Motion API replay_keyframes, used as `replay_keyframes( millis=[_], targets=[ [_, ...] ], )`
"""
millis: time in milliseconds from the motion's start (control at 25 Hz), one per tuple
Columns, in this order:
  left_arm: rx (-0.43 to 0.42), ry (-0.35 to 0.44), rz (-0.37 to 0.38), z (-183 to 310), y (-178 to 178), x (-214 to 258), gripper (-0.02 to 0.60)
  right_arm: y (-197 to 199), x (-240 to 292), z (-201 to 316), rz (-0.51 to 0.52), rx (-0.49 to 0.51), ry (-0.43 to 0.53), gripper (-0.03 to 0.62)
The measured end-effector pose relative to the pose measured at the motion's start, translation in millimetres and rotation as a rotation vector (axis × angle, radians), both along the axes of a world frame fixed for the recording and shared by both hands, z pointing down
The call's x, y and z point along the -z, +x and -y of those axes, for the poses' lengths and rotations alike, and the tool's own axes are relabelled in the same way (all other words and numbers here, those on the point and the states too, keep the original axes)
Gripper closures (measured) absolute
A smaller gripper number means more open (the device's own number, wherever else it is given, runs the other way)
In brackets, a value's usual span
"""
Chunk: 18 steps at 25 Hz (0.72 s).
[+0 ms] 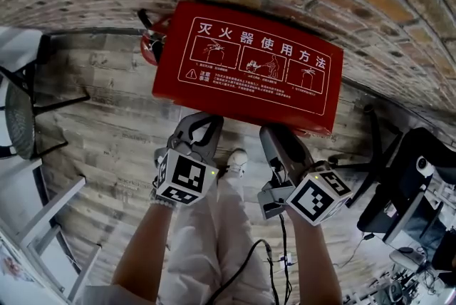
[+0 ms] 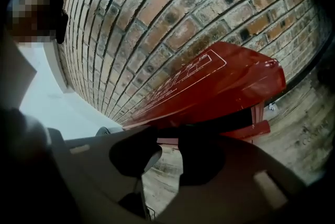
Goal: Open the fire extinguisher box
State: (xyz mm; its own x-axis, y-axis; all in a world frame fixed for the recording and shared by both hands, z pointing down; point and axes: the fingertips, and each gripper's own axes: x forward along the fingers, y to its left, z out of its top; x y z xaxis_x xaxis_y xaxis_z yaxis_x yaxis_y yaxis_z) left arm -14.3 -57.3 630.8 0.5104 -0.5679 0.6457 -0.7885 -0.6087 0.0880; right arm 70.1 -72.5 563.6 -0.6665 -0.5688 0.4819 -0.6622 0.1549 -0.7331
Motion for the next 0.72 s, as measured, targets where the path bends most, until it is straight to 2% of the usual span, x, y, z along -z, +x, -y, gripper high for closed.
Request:
replay_keyframes(
  millis=[360,720],
  targets=[
    [0.002,0.009,-0.007,0,3,-1,0.583,3,24,5,-0.025,0.008,0.092,0.502],
    [0.000,-0.002,-0.011,6,5,11,0.583,12,84,47,-0.263,0.121,0.344,0.594]
  ],
)
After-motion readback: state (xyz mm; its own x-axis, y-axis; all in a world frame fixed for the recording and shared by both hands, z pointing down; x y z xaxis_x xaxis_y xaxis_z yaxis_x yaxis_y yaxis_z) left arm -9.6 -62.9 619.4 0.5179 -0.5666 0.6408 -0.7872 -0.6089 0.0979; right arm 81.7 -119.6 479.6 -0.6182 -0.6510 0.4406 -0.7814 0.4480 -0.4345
